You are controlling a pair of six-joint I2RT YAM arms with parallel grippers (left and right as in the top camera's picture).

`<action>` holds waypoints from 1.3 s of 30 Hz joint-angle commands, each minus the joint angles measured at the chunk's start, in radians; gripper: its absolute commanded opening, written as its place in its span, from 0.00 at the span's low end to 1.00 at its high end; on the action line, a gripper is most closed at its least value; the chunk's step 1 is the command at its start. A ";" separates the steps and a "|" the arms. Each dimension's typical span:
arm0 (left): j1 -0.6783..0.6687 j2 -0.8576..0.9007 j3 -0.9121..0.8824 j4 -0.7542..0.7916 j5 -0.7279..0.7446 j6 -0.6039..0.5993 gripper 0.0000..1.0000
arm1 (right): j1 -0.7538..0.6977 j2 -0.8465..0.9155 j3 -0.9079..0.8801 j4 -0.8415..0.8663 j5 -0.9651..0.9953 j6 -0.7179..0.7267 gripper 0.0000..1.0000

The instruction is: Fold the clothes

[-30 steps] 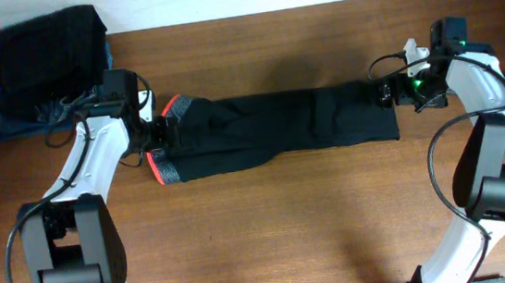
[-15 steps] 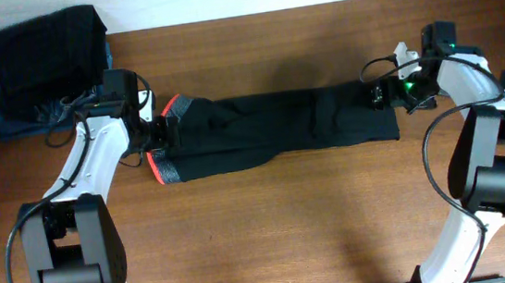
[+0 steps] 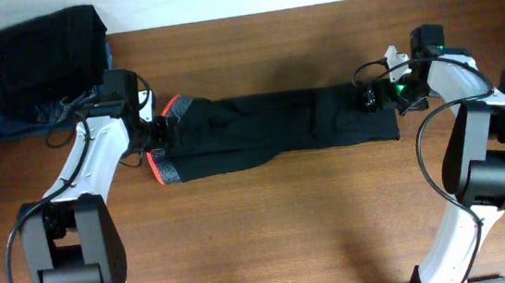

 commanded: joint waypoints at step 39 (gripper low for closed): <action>-0.003 0.011 0.003 0.003 0.008 0.005 0.99 | 0.254 -0.014 0.341 -0.296 0.013 0.214 0.04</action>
